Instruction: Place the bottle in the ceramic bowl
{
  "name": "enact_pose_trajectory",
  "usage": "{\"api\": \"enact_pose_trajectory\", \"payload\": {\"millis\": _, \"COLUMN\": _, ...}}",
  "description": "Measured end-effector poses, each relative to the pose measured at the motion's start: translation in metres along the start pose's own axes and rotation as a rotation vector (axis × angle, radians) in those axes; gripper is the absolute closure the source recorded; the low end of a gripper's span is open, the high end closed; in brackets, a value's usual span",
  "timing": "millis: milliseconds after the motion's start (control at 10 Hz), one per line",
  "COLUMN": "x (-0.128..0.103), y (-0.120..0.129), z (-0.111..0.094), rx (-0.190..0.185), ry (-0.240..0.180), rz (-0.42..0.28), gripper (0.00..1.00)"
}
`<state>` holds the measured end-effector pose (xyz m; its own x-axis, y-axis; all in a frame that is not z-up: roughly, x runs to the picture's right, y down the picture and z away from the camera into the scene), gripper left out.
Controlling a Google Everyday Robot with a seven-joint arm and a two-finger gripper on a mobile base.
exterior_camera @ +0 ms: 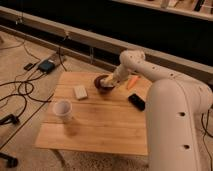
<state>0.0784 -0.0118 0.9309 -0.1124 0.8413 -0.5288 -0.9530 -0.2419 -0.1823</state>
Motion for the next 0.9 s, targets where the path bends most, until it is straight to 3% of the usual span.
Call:
{"api": "enact_pose_trajectory", "payload": {"millis": 500, "x": 0.009, "y": 0.021, "z": -0.017, "rx": -0.016, "ry": 0.011, "rz": -0.073, "gripper": 0.26}}
{"api": "enact_pose_trajectory", "payload": {"millis": 600, "x": 0.01, "y": 0.027, "z": -0.02, "rx": -0.021, "ry": 0.01, "rz": -0.088, "gripper": 0.22}}
{"api": "enact_pose_trajectory", "payload": {"millis": 900, "x": 0.014, "y": 0.041, "z": -0.019, "rx": -0.034, "ry": 0.016, "rz": -0.123, "gripper": 0.2}}
